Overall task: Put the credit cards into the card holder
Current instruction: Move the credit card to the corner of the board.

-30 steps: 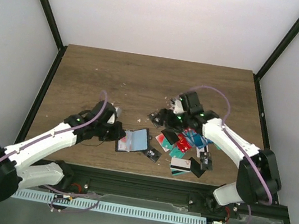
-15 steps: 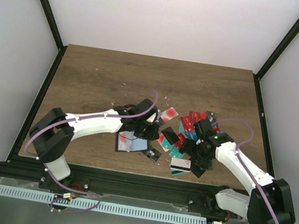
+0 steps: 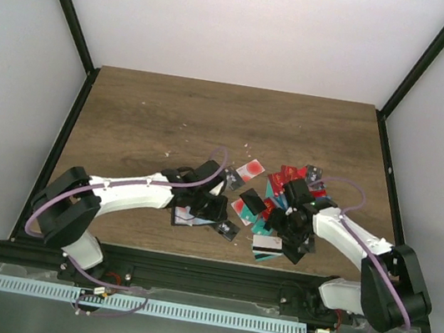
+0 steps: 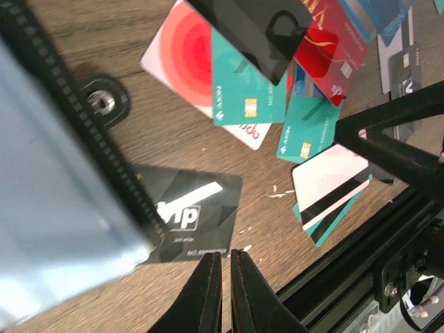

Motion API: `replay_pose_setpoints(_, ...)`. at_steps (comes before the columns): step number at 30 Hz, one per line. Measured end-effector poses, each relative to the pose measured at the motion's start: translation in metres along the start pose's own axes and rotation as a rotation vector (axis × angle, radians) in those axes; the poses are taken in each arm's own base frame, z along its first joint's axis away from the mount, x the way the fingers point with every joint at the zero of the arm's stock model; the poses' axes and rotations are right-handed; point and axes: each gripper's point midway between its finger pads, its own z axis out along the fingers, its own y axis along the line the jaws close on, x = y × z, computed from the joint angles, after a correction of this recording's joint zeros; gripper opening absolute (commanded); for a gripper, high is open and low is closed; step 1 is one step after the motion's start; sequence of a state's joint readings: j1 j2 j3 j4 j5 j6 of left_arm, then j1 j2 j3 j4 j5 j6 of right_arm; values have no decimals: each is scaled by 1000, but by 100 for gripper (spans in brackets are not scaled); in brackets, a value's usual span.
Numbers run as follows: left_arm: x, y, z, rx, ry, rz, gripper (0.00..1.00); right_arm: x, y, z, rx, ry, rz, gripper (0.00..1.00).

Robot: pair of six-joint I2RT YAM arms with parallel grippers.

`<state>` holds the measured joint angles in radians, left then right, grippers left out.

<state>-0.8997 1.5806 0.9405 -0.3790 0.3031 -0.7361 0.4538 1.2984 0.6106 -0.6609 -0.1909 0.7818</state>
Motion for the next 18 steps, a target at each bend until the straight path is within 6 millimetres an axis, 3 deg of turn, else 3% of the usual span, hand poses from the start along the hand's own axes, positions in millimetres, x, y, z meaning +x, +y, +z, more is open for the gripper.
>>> replay_pose_setpoints(4, 10, 10, -9, -3, -19, -25, 8, 7, 10, 4, -21, 17, -45, 68)
replay_pose_setpoints(10, 17, 19, -15, -8, -42, -48, 8, 43, 45, 12, -129, 113, -153, 67)
replay_pose_setpoints(18, 15, 18, -13, -5, -49, -54, 8, 74, 57, 8, -205, 230, -161, 66)
